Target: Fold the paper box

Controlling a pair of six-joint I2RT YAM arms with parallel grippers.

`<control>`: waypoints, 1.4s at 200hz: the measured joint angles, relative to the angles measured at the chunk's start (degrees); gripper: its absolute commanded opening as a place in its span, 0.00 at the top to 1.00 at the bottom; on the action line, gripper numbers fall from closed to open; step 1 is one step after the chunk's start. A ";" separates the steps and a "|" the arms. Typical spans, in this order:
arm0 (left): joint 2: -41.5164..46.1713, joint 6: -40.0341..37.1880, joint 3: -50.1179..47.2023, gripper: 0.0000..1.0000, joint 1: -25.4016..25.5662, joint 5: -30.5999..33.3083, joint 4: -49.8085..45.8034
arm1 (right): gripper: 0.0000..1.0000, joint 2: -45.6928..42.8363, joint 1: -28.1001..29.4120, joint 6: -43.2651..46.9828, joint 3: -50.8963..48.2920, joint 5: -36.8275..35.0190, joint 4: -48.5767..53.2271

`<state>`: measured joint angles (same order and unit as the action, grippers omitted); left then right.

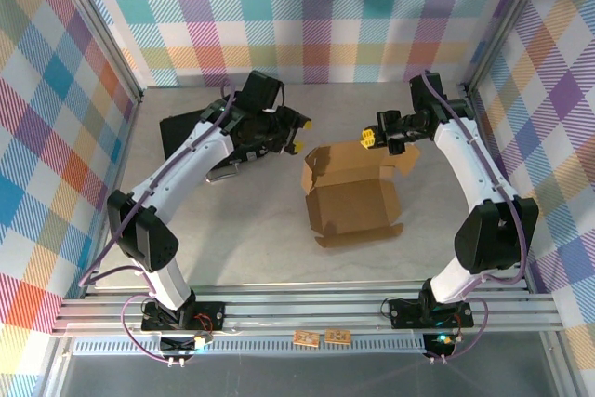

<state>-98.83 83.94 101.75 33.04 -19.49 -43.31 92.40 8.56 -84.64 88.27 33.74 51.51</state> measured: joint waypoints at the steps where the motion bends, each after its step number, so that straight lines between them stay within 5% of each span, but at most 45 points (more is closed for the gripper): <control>1: 0.00 -0.04 0.15 0.57 0.04 -0.07 0.00 | 1.00 0.00 0.00 0.00 0.00 0.00 0.00; 127: -5.44 0.20 1.60 0.58 3.67 -3.58 1.81 | 1.00 0.02 -0.04 0.02 0.00 -0.09 -0.50; 168: -5.92 -0.09 1.55 0.83 4.07 -3.58 2.23 | 1.00 0.31 -0.26 0.26 0.00 0.02 -1.60; 220: -5.92 0.17 0.26 0.97 3.13 -2.75 3.15 | 1.00 1.68 0.31 1.66 -0.76 0.20 -3.08; 231: -5.92 0.11 0.17 0.89 2.73 -2.54 3.10 | 1.00 1.68 0.52 1.77 -1.44 0.24 -3.82; 257: -5.92 -2.54 0.02 0.46 1.38 -2.51 2.38 | 1.00 2.19 1.05 2.69 -2.08 -0.07 -5.99; 280: -5.60 -9.01 -0.11 0.38 -2.08 -0.74 -0.72 | 1.00 2.97 1.07 3.06 -3.54 -0.59 -9.07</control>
<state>-104.42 74.94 101.65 30.96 -20.23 -44.03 95.37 9.63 -81.58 84.73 33.15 42.44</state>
